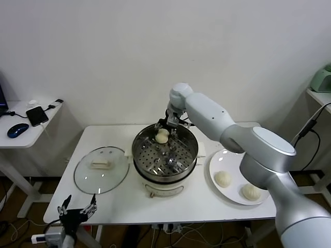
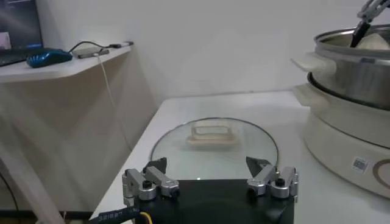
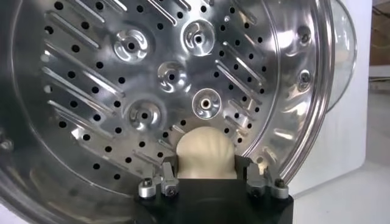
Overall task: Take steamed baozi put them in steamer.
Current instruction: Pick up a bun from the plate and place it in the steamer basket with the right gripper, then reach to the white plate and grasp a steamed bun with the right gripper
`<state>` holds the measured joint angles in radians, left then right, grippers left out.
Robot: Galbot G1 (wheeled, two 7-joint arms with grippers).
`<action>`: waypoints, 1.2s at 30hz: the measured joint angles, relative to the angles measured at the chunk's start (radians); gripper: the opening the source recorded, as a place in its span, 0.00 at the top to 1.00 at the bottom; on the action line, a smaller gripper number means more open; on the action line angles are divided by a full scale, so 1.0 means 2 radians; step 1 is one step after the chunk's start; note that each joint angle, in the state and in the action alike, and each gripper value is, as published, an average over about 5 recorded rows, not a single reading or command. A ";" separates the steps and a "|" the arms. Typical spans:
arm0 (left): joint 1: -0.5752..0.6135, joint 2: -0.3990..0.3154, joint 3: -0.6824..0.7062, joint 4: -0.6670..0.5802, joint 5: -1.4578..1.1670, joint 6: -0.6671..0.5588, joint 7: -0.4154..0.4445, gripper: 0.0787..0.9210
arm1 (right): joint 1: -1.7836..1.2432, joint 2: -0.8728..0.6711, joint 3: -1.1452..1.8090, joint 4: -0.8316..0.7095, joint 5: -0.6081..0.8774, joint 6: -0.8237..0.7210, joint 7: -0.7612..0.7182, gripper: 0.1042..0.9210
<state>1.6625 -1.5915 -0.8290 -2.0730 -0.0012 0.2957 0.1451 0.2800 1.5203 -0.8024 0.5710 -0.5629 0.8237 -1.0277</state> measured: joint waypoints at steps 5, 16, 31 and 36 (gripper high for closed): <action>0.000 -0.001 -0.001 0.002 0.000 0.000 0.000 0.12 | 0.005 -0.002 -0.009 0.004 0.028 0.000 -0.011 0.14; 0.000 -0.003 0.002 -0.001 0.000 0.003 0.002 0.12 | 0.037 -0.023 -0.014 0.020 0.132 0.000 -0.085 0.12; 0.011 -0.001 0.006 -0.002 0.002 0.004 0.002 0.12 | 0.096 -0.090 0.007 0.057 0.305 -0.092 -0.187 0.12; 0.012 0.000 0.006 -0.001 0.002 0.004 0.002 0.12 | 0.100 -0.128 0.023 0.086 0.324 -0.215 -0.193 0.12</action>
<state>1.6862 -1.5906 -0.8176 -2.0746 0.0020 0.3036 0.1491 0.4809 1.2640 -0.7558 0.7427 0.0855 0.3939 -1.4145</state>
